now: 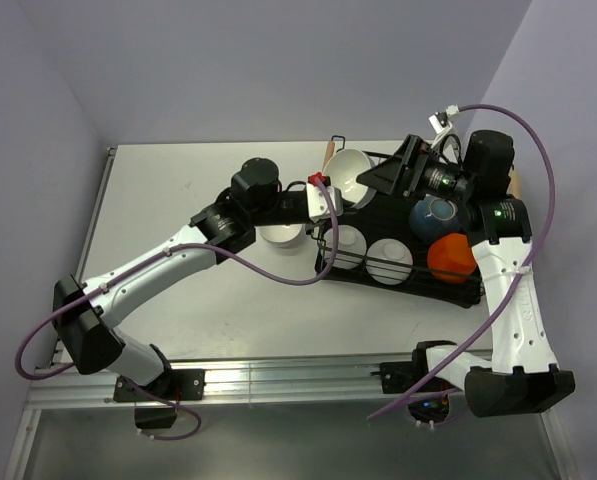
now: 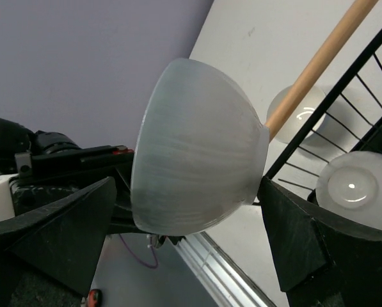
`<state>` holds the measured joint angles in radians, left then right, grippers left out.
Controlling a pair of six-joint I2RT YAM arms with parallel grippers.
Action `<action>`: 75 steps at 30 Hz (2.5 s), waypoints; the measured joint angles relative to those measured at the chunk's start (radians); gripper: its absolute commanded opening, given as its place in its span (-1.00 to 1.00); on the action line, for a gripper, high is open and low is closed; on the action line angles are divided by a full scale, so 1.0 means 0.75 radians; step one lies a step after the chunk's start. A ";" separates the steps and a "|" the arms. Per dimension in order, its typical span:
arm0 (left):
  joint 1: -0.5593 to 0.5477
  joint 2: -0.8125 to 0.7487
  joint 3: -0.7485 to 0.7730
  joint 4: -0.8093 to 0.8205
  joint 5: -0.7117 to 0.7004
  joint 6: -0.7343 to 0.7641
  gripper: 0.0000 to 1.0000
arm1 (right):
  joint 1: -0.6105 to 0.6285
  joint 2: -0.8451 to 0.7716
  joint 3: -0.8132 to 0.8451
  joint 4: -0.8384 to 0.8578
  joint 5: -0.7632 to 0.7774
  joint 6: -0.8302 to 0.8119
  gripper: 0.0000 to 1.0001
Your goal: Load the bowls into the dish rack
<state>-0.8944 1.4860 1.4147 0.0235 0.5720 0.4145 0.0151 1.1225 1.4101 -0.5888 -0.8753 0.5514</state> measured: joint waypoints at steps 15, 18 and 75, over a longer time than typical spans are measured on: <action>-0.038 0.045 0.030 0.057 -0.026 -0.057 -1.00 | 0.012 0.012 -0.111 -0.002 -0.068 0.017 0.89; -0.041 0.045 0.030 0.058 -0.026 -0.062 -1.00 | 0.011 0.012 -0.119 0.009 -0.090 0.021 0.80; 0.325 -0.066 0.320 -0.421 -0.183 -0.741 0.87 | -0.133 0.263 0.164 -0.374 0.664 -0.904 -1.00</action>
<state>-0.6506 1.4368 1.6550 -0.2920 0.4351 -0.1413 -0.0845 1.3201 1.5330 -0.8696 -0.3775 -0.1265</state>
